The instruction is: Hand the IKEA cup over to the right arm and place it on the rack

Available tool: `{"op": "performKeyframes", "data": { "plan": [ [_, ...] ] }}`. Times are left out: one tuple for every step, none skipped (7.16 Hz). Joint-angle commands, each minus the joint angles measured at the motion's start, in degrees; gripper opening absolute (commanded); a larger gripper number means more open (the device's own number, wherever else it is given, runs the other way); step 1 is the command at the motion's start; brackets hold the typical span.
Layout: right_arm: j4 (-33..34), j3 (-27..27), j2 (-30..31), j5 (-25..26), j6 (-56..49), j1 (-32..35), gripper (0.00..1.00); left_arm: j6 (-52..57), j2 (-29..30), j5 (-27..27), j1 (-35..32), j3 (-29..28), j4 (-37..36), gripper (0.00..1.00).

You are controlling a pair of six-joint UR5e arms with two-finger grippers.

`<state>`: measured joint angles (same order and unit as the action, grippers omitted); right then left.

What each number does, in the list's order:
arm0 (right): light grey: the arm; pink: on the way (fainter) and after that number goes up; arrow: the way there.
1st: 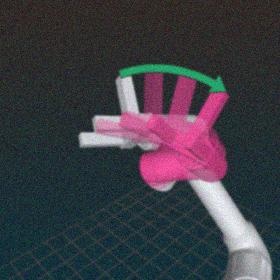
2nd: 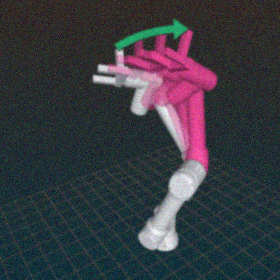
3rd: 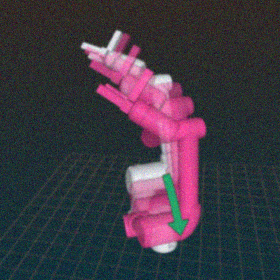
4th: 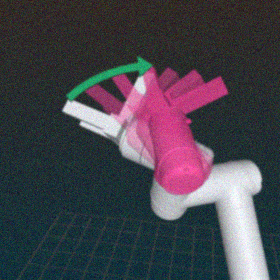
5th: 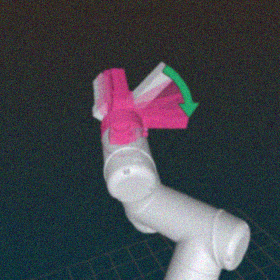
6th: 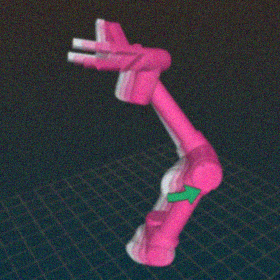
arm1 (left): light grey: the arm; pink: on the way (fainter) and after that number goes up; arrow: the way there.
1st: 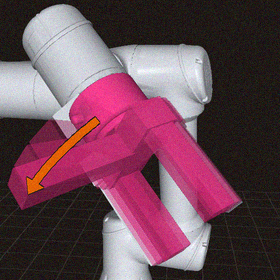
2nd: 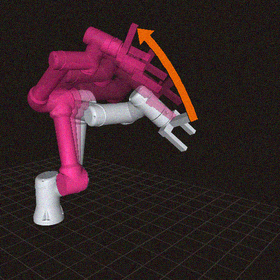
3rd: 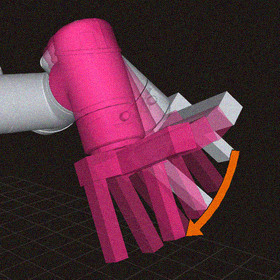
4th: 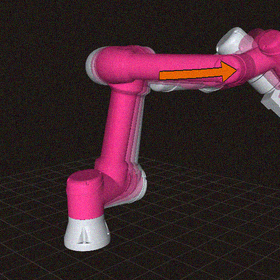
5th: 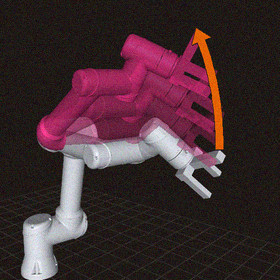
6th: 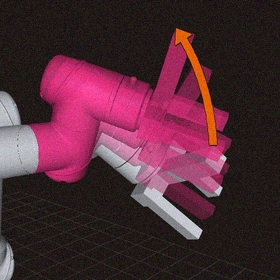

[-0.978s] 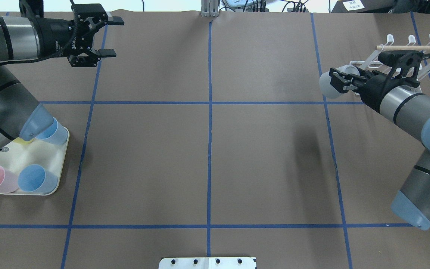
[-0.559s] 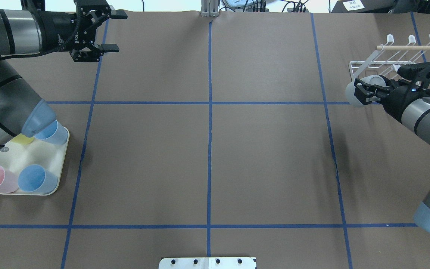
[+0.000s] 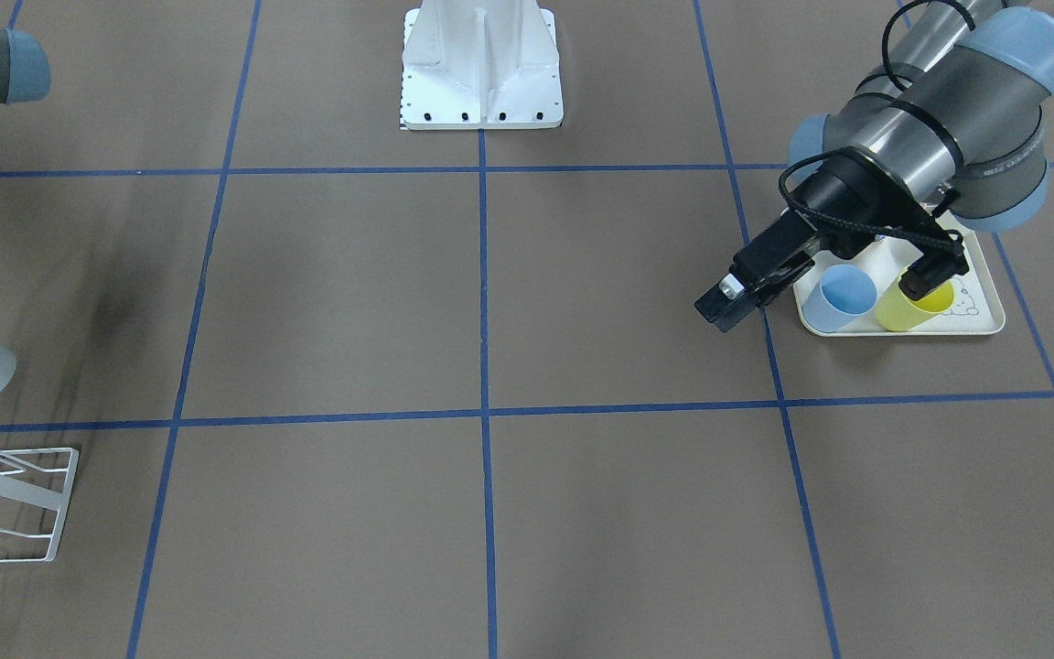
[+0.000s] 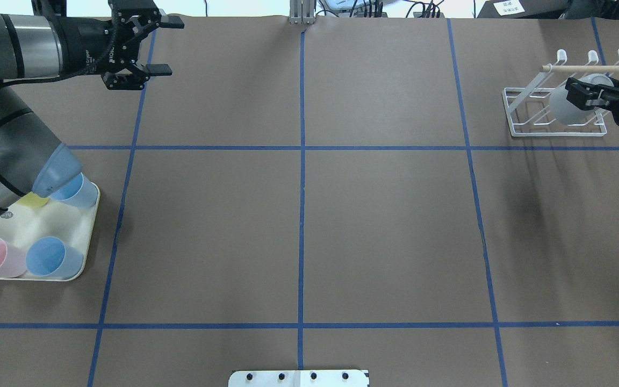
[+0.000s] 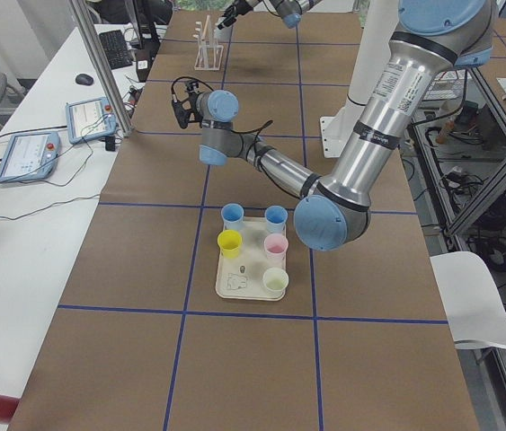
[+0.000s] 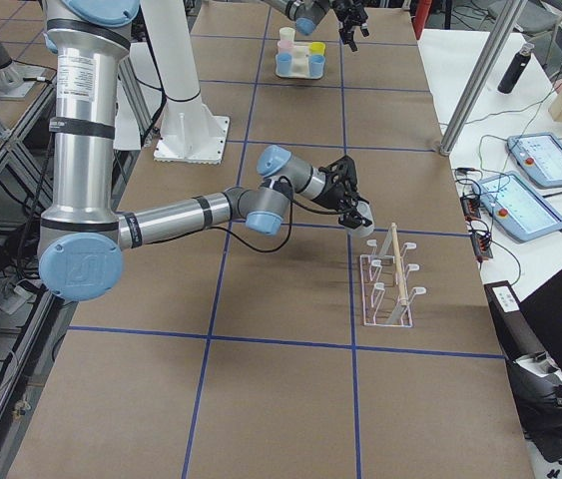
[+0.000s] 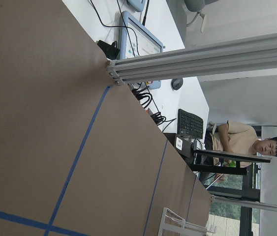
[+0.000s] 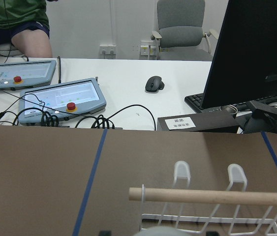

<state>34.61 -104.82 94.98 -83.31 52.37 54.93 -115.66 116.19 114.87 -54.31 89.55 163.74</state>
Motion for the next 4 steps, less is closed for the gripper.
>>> {"op": "performKeyframes", "data": {
  "plan": [
    [-0.2,5.2,-4.3,-1.8,0.1,1.6,0.06,1.2,-0.1,0.0,0.2,-0.3,-0.1,1.0],
    [-0.2,6.6,-4.7,-1.9,0.0,1.6,0.06,1.2,-0.1,0.0,0.3,-0.7,-0.1,1.0],
    [-0.4,6.9,-4.6,-1.9,0.1,1.7,0.07,1.2,0.0,0.0,0.3,-0.7,-0.1,1.0],
    [-0.4,7.6,-4.5,-2.0,0.0,1.7,0.07,1.2,0.0,0.0,0.3,-1.1,-0.1,1.0]
  ]
}}
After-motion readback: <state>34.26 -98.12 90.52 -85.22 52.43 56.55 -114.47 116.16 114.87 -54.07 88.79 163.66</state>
